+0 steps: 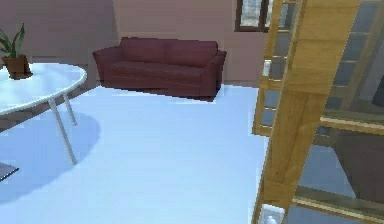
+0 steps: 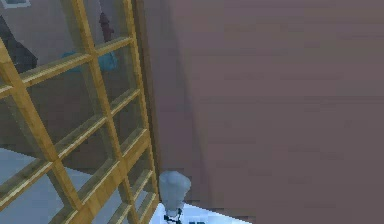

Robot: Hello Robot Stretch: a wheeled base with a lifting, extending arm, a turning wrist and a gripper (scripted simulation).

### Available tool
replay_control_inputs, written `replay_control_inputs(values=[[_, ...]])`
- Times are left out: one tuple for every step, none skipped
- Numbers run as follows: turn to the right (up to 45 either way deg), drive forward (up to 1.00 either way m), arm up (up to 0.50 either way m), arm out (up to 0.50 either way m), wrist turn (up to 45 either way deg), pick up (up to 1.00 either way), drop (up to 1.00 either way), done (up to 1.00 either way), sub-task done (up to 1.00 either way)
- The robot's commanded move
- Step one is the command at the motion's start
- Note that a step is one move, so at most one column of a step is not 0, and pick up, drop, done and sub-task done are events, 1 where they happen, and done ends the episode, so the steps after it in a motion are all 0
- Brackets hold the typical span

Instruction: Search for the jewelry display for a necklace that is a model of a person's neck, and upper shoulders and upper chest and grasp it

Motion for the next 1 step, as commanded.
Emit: replay_control_inputs(values=[[0.0, 0.00, 0.00, 0.00, 0.0, 0.00, 0.00, 1.00, 0.00]])
